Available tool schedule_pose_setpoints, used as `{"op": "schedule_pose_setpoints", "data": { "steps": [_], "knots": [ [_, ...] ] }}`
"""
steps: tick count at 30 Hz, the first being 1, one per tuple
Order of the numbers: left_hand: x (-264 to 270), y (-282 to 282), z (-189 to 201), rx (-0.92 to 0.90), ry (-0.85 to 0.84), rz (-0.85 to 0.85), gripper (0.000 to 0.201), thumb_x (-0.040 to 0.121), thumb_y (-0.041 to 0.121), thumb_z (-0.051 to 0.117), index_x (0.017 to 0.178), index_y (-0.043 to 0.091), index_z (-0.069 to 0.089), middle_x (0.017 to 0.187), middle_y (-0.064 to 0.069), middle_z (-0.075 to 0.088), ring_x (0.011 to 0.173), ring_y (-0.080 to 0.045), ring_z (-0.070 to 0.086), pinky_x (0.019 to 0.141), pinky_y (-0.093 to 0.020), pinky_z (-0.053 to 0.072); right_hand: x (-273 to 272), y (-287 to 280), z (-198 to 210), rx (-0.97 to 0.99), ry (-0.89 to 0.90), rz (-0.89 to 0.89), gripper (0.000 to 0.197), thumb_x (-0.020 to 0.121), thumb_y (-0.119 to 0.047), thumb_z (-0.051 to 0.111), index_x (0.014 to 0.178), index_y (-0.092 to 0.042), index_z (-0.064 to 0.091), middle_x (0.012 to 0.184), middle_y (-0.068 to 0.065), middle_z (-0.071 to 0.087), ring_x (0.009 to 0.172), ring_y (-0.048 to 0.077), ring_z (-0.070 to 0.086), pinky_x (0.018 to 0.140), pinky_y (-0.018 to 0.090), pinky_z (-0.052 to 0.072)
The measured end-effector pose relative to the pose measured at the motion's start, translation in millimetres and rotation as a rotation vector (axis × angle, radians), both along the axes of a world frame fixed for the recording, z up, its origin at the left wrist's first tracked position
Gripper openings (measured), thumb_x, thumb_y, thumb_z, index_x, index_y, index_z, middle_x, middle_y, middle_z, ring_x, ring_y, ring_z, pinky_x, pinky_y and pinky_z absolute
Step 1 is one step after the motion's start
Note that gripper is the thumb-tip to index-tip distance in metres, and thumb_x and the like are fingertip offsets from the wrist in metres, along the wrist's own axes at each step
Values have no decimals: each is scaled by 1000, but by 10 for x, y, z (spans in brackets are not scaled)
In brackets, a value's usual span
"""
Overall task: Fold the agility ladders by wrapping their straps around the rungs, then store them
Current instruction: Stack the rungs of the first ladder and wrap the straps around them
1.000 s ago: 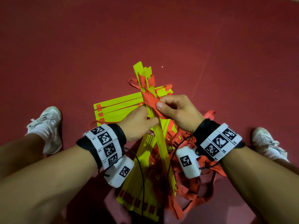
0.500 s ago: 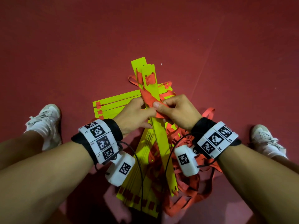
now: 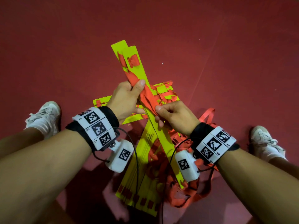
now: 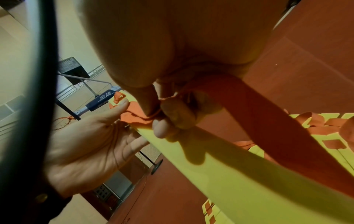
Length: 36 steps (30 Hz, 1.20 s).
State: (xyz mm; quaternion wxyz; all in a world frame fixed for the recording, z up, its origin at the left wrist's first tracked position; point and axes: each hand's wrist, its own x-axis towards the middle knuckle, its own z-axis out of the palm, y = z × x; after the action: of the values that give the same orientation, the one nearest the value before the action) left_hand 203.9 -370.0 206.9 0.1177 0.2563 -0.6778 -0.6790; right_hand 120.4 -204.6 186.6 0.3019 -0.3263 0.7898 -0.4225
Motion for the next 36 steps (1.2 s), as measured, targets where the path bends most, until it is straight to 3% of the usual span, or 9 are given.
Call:
{"op": "schedule_pose_setpoints", "data": {
  "steps": [4,7,11,13,19,22,26,29,36],
  "knots": [
    [-22,-79,-45,-16,25,8,38,103,38,54,106,1,60,103,-30,64,98,-43,70,60,-41,61,16,2,2,4,26,-22,51,102,-38,52,66,-5,66,52,4,61,42,12,50,45,20,38],
    [-24,-114,-45,-25,43,22,44,102,39,54,107,-5,57,92,-18,56,98,-46,68,59,-40,61,23,2,-18,7,27,-28,50,101,-38,53,65,-6,66,52,5,62,40,10,49,43,16,37],
    [-18,-107,-35,-47,54,38,35,105,34,51,102,0,58,90,-13,56,88,-39,71,55,-34,59,24,17,-22,26,-2,-84,54,97,-44,59,61,-5,64,51,8,62,39,17,50,42,20,38],
    [-9,-83,-2,-45,75,42,28,107,31,48,100,6,59,88,-12,59,79,-25,73,52,-31,58,30,33,-24,40,-4,-150,56,90,-52,65,60,-6,60,51,12,63,38,21,50,41,22,39],
    [10,-19,64,81,121,36,38,108,33,43,118,-2,56,100,-16,65,74,-17,72,52,-28,57,45,26,-6,36,-22,-155,38,90,-51,65,84,-13,64,43,4,53,30,18,43,37,22,34],
    [10,43,79,168,123,28,30,106,36,45,105,9,57,97,-13,64,68,-14,69,52,-24,55,56,27,-25,26,-18,-115,53,94,-50,60,68,-4,58,45,7,54,31,19,45,39,23,35],
    [14,125,16,200,123,-21,13,101,24,58,92,16,63,94,-6,71,78,-11,70,69,-23,57,54,30,-34,2,-11,-127,57,97,-48,58,69,2,57,47,9,55,31,18,44,37,21,34],
    [21,146,-27,167,100,-43,6,100,16,60,95,18,63,90,0,71,77,-6,70,67,-21,57,55,35,-33,10,15,-129,57,97,-47,57,68,2,57,46,9,54,31,18,43,37,20,33],
    [29,177,-26,79,47,-27,7,101,18,61,102,25,60,84,3,73,71,-17,72,61,-35,60,45,-1,-74,-45,-31,-118,49,99,-47,54,69,-8,60,49,11,57,33,20,45,39,22,34]
  ]
}}
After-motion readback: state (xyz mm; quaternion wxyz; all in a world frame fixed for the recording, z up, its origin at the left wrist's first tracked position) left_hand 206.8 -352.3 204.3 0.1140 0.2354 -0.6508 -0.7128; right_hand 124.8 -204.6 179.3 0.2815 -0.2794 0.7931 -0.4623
